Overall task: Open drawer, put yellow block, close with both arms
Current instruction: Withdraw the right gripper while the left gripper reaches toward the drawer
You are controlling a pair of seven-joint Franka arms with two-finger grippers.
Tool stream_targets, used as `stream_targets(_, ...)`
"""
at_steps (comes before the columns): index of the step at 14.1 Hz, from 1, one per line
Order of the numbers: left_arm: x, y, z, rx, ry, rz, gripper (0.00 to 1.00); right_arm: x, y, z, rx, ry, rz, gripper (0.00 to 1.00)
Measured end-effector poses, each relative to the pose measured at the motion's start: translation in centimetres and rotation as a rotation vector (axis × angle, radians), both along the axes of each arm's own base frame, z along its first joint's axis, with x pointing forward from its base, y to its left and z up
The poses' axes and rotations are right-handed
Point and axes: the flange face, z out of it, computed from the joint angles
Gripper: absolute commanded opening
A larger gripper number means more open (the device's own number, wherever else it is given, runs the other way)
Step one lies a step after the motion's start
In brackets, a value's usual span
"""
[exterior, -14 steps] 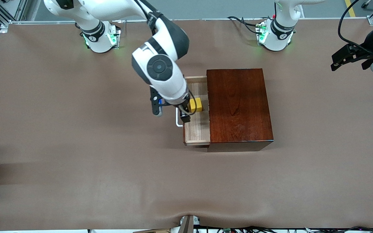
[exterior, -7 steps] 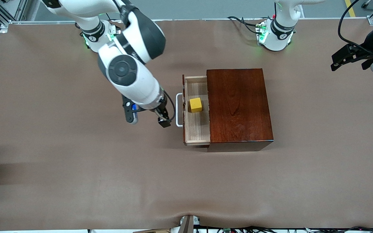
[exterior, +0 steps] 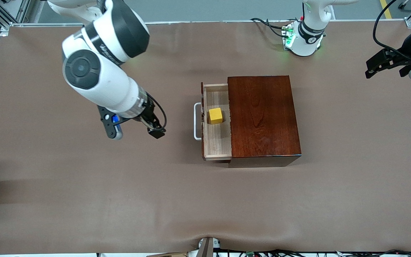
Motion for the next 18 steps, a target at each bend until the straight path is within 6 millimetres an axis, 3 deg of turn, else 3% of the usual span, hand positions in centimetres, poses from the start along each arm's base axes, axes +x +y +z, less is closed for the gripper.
stream_targets(9, 0.0, 0.1, -0.1, 0.009, 0.002, 0.001, 1.0, -0.5, -7.4, 5.3, 0.016, 0.002, 0.17, 1.0)
stream_targets(12, 0.9, -0.3, -2.1, 0.01, 0.042, -0.009, 1.0, -0.7, -10.7, 6.6, 0.022, 0.012, 0.233, 1.0)
stream_targets(15, 3.3, -2.9, -6.5, 0.01, 0.112, -0.062, 1.0, -0.6, -14.6, 8.0, 0.033, 0.011, 0.277, 1.0)
stream_targets(18, 4.5, -8.3, -8.0, 0.012, 0.122, -0.077, 1.0, -0.7, -17.3, 8.8, 0.048, 0.007, 0.348, 1.0)
